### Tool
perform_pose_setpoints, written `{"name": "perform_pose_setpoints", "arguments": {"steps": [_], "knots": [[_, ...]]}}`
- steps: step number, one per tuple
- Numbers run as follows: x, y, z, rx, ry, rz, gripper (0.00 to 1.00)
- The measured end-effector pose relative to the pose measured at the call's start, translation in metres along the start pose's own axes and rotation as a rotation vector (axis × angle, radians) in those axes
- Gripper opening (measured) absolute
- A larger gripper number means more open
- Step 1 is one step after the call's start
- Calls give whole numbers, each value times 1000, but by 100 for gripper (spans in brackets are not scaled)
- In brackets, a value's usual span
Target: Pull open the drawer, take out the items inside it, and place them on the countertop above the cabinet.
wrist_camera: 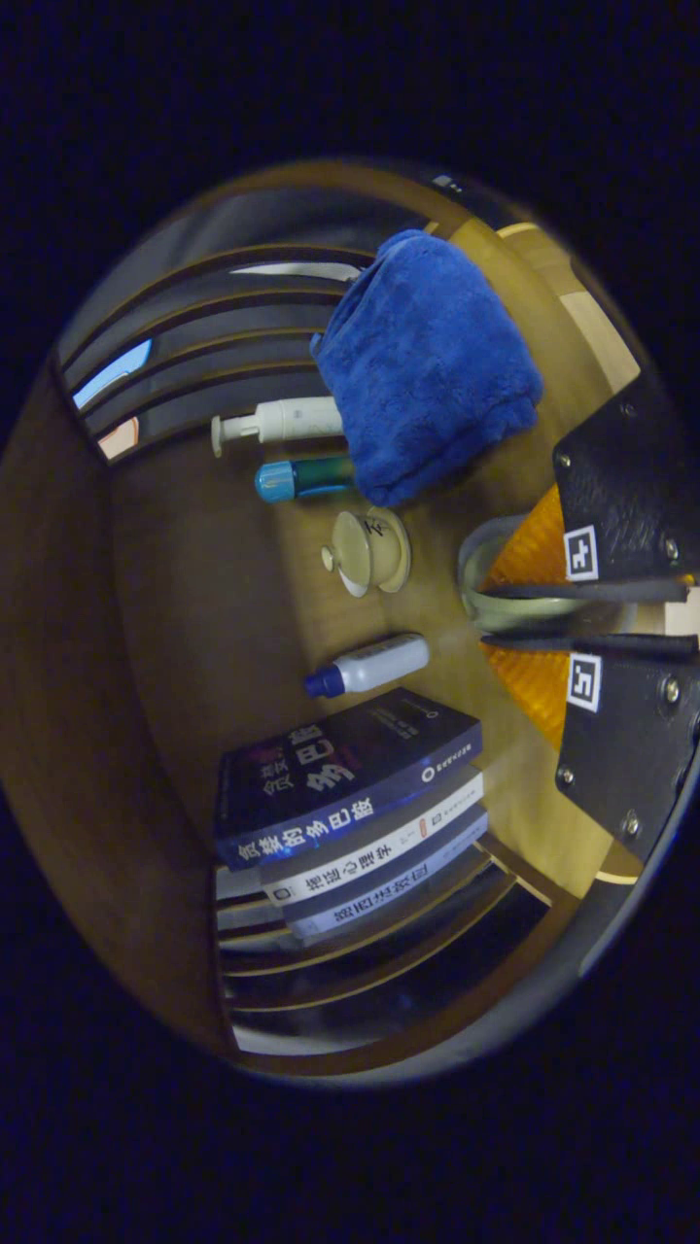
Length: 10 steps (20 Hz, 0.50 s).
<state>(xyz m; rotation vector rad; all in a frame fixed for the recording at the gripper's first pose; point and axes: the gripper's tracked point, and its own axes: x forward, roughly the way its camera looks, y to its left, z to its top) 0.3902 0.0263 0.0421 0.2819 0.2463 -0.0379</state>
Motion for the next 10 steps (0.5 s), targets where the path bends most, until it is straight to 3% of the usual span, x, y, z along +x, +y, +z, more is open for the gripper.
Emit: {"name": "perform_pose_setpoints", "arguments": {"steps": [8,10], "knots": [[7,-10,1,30,17,-46,18],[0,-7,-4,11,34,-38,28]]}}
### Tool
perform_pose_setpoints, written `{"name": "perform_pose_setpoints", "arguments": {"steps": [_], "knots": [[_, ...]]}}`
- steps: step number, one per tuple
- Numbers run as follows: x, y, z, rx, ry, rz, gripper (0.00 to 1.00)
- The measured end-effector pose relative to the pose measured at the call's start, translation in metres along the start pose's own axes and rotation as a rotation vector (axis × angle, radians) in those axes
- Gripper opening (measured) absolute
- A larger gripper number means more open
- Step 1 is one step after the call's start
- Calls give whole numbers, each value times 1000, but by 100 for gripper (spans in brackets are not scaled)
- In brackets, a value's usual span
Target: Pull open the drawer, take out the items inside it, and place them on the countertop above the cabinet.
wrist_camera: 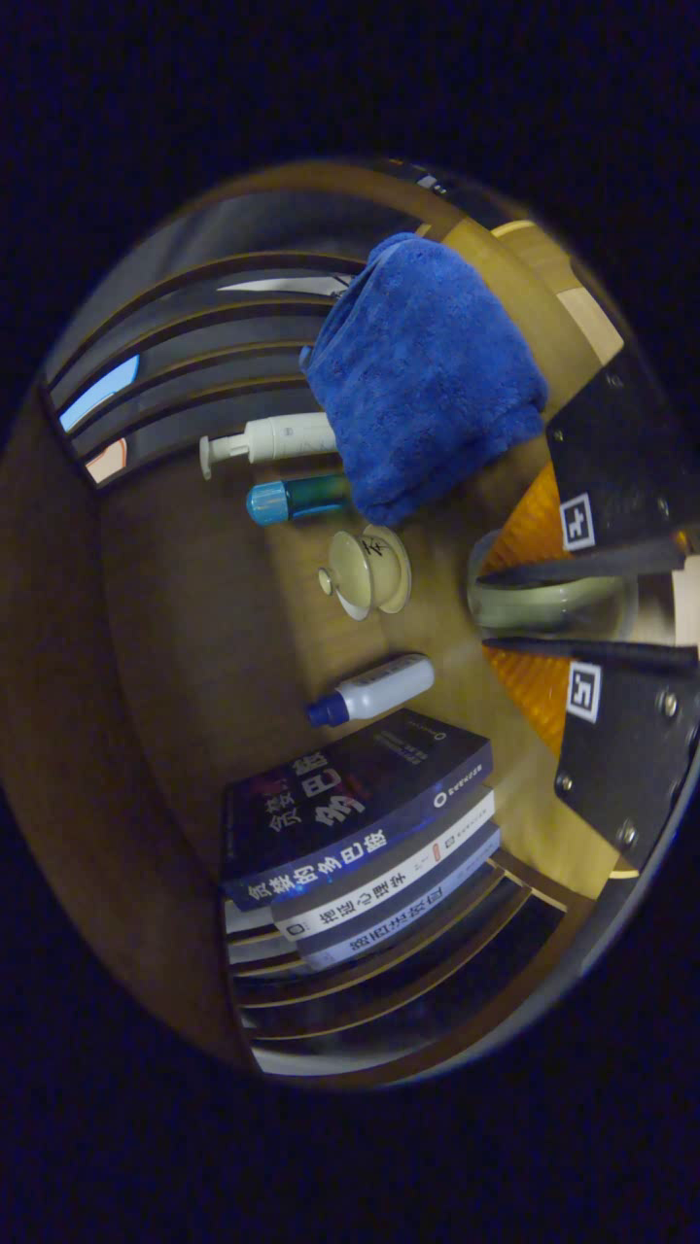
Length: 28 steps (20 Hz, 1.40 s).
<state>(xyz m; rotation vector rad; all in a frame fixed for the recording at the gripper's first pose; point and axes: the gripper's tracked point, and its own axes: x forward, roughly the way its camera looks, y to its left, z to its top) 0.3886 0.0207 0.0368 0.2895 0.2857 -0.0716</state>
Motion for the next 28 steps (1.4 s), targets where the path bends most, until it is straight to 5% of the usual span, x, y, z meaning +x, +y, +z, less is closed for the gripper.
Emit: {"name": "perform_pose_setpoints", "arguments": {"steps": [4,7,21,28], "knots": [[-28,2,-5,-84,-9,-22,80],[-59,11,-5,-156,-47,-21,100],[-253,47,-26,-193,-136,82,100],[-335,22,-47,-241,-216,60,100]]}}
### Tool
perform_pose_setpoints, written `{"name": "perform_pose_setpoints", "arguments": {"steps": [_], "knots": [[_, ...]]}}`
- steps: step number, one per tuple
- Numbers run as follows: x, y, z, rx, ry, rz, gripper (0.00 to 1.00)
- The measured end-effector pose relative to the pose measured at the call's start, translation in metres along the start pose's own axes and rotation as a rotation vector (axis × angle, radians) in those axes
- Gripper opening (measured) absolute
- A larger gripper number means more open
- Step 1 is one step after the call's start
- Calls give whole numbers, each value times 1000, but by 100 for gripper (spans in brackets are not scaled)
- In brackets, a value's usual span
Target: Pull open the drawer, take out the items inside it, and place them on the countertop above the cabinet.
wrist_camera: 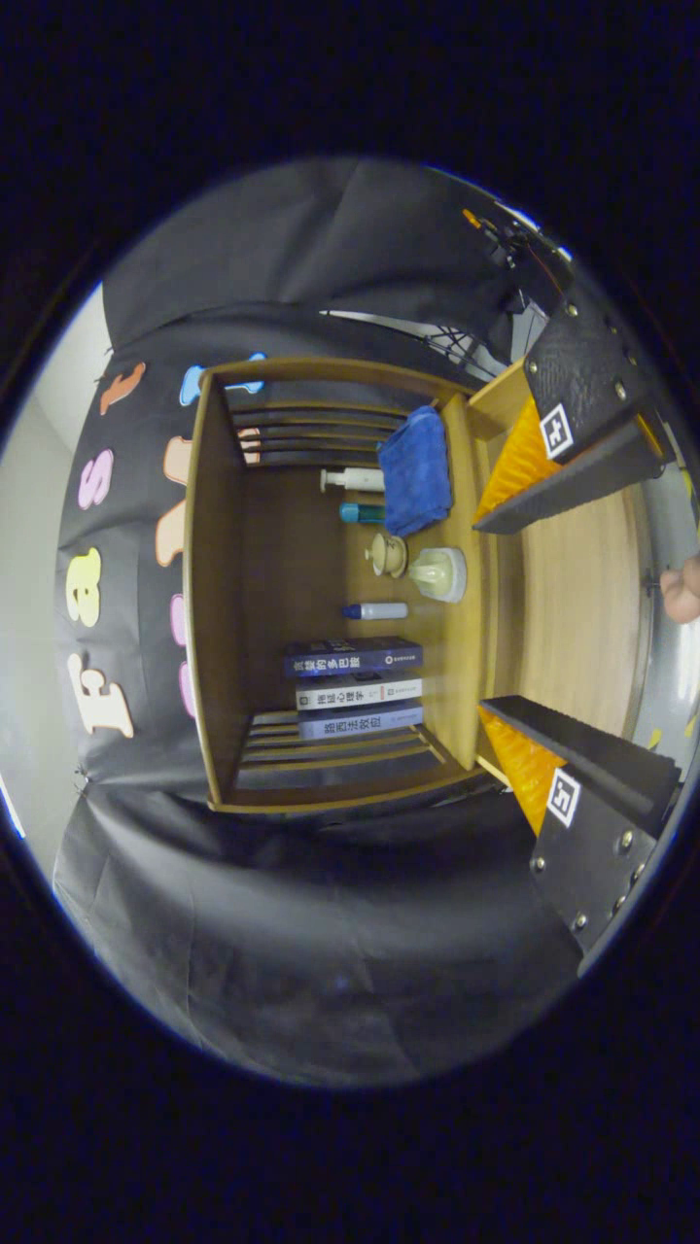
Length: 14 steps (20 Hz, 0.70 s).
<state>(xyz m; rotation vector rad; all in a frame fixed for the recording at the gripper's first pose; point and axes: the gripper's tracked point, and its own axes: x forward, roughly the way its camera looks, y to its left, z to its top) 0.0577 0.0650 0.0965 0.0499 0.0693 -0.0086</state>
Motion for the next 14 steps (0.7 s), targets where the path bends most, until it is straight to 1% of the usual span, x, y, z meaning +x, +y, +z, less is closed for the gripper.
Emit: {"name": "perform_pose_setpoints", "arguments": {"steps": [3,6,8,12,14], "knots": [[-26,-14,-15,51,-24,-14,100],[-39,-28,-42,33,-27,-32,100],[-43,-35,-65,32,-16,-49,100],[-48,-34,-112,51,13,-34,100],[-48,-41,-135,47,28,-53,100]]}}
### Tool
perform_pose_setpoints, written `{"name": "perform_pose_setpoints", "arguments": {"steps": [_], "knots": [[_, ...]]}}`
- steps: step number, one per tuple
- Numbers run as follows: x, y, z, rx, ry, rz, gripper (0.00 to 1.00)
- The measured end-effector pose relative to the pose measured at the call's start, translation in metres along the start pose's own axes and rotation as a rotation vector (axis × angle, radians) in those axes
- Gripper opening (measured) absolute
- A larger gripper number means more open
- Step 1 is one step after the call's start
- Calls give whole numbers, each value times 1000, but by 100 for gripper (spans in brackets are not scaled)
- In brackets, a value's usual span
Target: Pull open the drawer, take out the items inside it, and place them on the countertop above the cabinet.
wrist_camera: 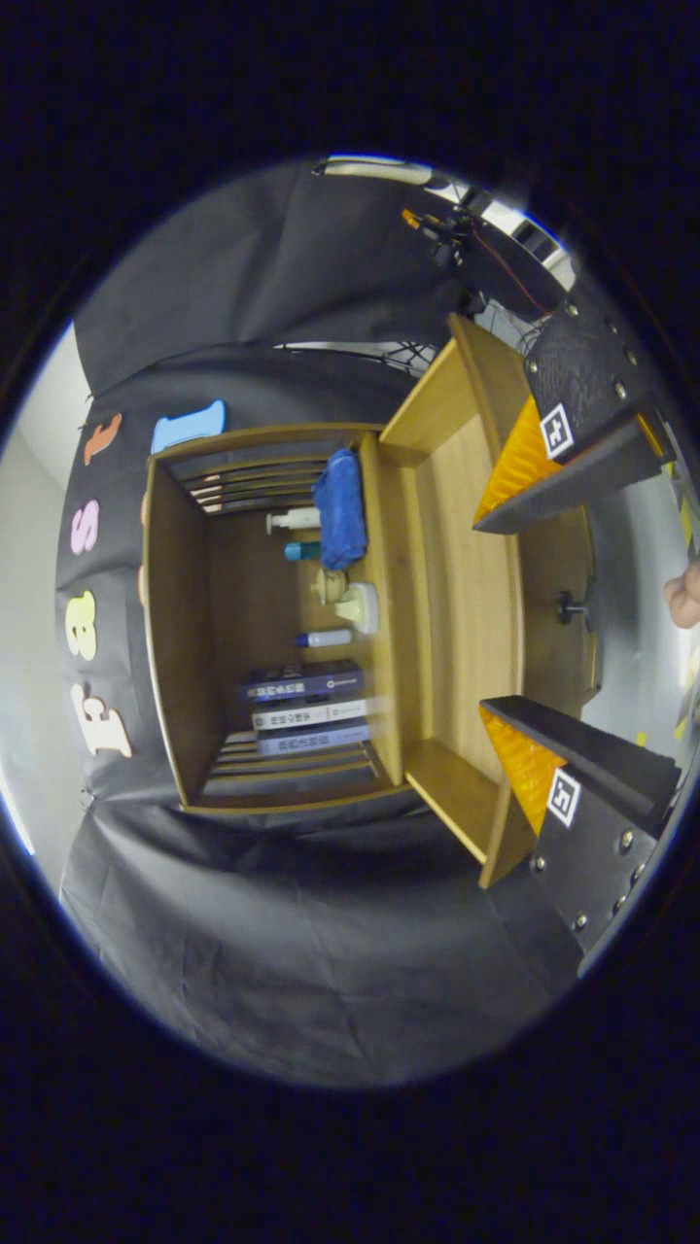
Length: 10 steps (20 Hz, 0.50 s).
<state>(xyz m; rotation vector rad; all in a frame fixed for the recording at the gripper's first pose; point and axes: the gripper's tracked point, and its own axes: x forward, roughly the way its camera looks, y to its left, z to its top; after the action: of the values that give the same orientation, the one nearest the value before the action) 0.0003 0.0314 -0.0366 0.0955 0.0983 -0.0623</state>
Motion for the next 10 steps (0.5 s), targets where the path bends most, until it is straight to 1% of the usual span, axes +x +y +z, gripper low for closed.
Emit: {"name": "perform_pose_setpoints", "arguments": {"steps": [3,6,10], "knots": [[4,-4,-27,2,0,-29,100],[12,7,-54,2,11,-26,100],[27,4,-94,-35,73,-36,100]]}}
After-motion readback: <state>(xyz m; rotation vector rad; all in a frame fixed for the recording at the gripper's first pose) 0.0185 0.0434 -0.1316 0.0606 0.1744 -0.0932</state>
